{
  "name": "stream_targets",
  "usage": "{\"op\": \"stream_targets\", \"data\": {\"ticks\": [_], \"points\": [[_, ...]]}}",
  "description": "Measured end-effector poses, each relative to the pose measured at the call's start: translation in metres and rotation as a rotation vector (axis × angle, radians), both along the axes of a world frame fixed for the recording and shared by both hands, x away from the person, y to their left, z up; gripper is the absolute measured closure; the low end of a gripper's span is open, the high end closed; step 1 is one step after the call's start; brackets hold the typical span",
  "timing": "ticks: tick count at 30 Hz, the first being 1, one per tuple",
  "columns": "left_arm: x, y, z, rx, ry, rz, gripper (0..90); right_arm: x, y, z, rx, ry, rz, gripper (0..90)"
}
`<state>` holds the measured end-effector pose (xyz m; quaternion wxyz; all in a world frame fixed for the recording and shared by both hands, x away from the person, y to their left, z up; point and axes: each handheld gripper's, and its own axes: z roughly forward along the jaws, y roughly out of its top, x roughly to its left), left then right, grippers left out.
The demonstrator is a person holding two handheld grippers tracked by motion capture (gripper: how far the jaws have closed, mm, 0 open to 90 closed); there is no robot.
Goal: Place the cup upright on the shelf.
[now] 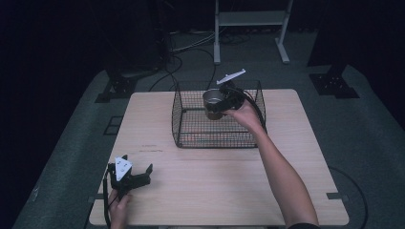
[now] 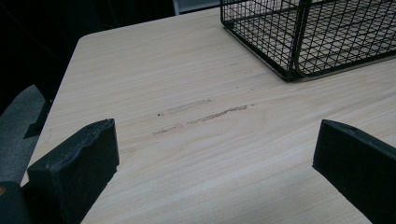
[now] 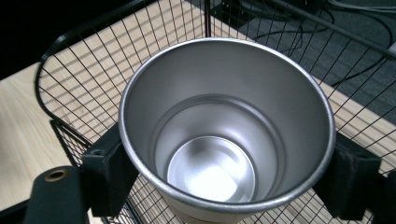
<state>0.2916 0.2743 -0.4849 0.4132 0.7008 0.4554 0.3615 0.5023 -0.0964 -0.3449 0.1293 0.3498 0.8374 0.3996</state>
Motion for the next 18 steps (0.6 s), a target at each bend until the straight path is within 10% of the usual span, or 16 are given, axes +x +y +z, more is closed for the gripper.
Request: {"op": "stream_targets", "data": {"ticks": [18], "points": [[0.000,0.000,0.000,-0.007,-0.006,0.002,0.0,0.016,0.009,-0.032,-0.031,0.058,-0.014,17.7]]}}
